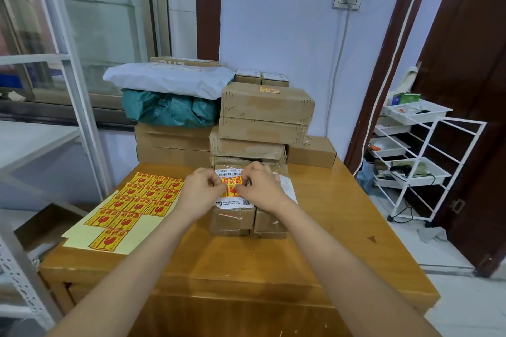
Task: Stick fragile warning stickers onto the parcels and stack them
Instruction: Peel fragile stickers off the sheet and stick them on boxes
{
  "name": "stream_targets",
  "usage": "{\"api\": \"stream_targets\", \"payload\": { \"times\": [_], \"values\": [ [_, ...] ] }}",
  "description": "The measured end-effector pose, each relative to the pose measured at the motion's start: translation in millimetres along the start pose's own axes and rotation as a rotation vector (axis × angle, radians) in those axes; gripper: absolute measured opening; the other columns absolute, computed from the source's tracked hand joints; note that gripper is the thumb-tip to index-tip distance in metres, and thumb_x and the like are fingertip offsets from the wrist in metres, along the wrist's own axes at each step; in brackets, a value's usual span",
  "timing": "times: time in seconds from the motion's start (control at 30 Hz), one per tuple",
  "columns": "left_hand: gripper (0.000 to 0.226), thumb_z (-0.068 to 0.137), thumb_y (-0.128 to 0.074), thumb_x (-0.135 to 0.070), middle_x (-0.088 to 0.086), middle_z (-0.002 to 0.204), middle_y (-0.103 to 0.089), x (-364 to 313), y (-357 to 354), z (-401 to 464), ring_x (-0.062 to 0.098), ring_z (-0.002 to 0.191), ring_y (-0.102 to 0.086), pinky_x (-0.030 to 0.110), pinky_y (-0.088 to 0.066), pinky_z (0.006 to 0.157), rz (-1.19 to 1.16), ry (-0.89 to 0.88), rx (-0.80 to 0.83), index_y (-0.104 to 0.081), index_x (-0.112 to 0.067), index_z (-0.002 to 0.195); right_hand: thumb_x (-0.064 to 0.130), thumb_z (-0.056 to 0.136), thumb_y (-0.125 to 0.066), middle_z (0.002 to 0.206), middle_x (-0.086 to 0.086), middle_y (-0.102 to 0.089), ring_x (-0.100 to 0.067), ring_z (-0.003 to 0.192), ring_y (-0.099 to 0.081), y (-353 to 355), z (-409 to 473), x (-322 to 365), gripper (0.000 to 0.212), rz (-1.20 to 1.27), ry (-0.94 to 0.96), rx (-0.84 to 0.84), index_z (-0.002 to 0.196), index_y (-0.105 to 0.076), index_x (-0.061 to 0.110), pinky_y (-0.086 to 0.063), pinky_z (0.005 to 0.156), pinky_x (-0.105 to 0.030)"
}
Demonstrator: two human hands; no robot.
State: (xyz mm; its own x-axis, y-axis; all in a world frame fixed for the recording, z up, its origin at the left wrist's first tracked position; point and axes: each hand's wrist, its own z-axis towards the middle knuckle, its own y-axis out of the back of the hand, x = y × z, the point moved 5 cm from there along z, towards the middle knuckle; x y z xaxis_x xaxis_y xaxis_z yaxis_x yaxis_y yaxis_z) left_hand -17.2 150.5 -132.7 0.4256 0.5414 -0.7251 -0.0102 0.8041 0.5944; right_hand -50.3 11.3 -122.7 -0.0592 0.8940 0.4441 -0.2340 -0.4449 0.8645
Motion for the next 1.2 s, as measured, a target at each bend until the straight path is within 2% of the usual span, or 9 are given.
{"api": "stream_targets", "payload": {
  "times": [0.07, 0.17, 0.27, 0.37, 0.53, 0.7, 0.83, 1.03, 1.2],
  "values": [
    [0.02, 0.079, -0.067, -0.011, -0.003, 0.081, -0.054, 1, -1, -1, 0.014, 0.079, -0.051, 0.024, -0.037, 0.061, -0.017, 0.007, -0.002, -0.057, -0.014, 0.062, 0.03, 0.087, -0.06, 0.115, 0.001, -0.048, -0.019, 0.111, -0.038, -1, 1, -1, 0.028, -0.008, -0.001, 0.006, 0.066, -0.042, 0.025, -0.027, 0.093, -0.037],
    [0.013, 0.078, -0.069, -0.011, 0.001, 0.083, -0.057, 3, -1, -1, 0.019, 0.08, -0.053, 0.027, -0.04, 0.061, -0.043, 0.017, -0.028, -0.058, -0.011, 0.071, 0.03, 0.087, -0.06, 0.117, 0.0, -0.049, -0.02, 0.112, -0.039, -2, 2, -2, 0.015, 0.003, 0.0, -0.01, 0.087, -0.049, 0.019, -0.028, 0.091, -0.037],
    [0.019, 0.08, -0.07, -0.011, 0.008, 0.089, -0.06, 5, -1, -4, 0.023, 0.084, -0.056, 0.028, -0.043, 0.062, -0.1, 0.039, -0.052, -0.051, -0.009, 0.084, 0.028, 0.087, -0.061, 0.119, 0.0, -0.051, -0.019, 0.113, -0.04, 0, 1, -3, 0.027, 0.064, 0.0, -0.019, 0.108, -0.048, 0.017, -0.031, 0.091, -0.036],
    [0.021, 0.082, -0.068, -0.01, 0.012, 0.095, -0.061, 4, -2, -7, 0.027, 0.088, -0.057, 0.031, -0.046, 0.062, -0.106, 0.03, -0.051, -0.048, -0.008, 0.089, 0.028, 0.086, -0.064, 0.121, 0.0, -0.053, -0.02, 0.113, -0.041, 1, 0, -2, 0.038, 0.082, -0.002, -0.021, 0.118, -0.046, 0.015, -0.035, 0.096, -0.038],
    [0.021, 0.081, -0.066, -0.009, 0.012, 0.098, -0.06, 6, -2, -8, 0.029, 0.094, -0.059, 0.045, -0.052, 0.073, -0.125, 0.044, -0.019, -0.049, -0.008, 0.093, 0.027, 0.085, -0.066, 0.126, -0.001, -0.052, -0.019, 0.118, -0.039, 1, 0, -4, 0.045, 0.122, 0.003, 0.012, 0.124, -0.047, 0.016, -0.037, 0.099, -0.039],
    [0.021, 0.081, -0.066, -0.008, 0.009, 0.101, -0.06, 6, -2, -8, 0.026, 0.097, -0.057, 0.041, -0.051, 0.076, -0.116, 0.047, -0.003, -0.05, -0.01, 0.094, 0.024, 0.084, -0.067, 0.129, -0.002, -0.051, -0.019, 0.122, -0.037, 4, 0, -6, 0.052, 0.171, 0.023, 0.095, 0.13, -0.046, 0.014, -0.037, 0.1, -0.035],
    [0.024, 0.079, -0.069, -0.013, 0.005, 0.098, -0.058, 4, -2, -6, 0.021, 0.093, -0.056, 0.029, -0.047, 0.066, -0.071, 0.029, -0.002, -0.051, -0.008, 0.095, 0.023, 0.084, -0.068, 0.127, -0.002, -0.052, -0.019, 0.122, -0.039, 5, 3, -7, 0.053, 0.184, 0.005, 0.096, 0.131, -0.046, 0.014, -0.037, 0.1, -0.035],
    [0.027, 0.077, -0.074, -0.02, 0.006, 0.083, -0.06, 1, -4, 3, 0.02, 0.073, -0.061, 0.033, -0.047, 0.054, 0.006, 0.029, -0.049, -0.05, -0.01, 0.084, 0.026, 0.088, -0.063, 0.123, -0.002, -0.054, -0.019, 0.118, -0.039, 2, 6, -4, 0.043, 0.098, 0.017, 0.025, 0.127, -0.049, 0.015, -0.037, 0.097, -0.034],
    [0.031, 0.079, -0.074, -0.023, 0.002, 0.07, -0.052, 0, -5, 10, 0.018, 0.063, -0.049, 0.028, -0.037, 0.051, 0.066, 0.015, -0.085, -0.045, -0.013, 0.075, 0.024, 0.09, -0.059, 0.121, -0.001, -0.054, -0.02, 0.116, -0.04, 2, 10, -2, 0.036, 0.036, 0.002, -0.01, 0.123, -0.05, 0.015, -0.039, 0.096, -0.037]
  ]
}}
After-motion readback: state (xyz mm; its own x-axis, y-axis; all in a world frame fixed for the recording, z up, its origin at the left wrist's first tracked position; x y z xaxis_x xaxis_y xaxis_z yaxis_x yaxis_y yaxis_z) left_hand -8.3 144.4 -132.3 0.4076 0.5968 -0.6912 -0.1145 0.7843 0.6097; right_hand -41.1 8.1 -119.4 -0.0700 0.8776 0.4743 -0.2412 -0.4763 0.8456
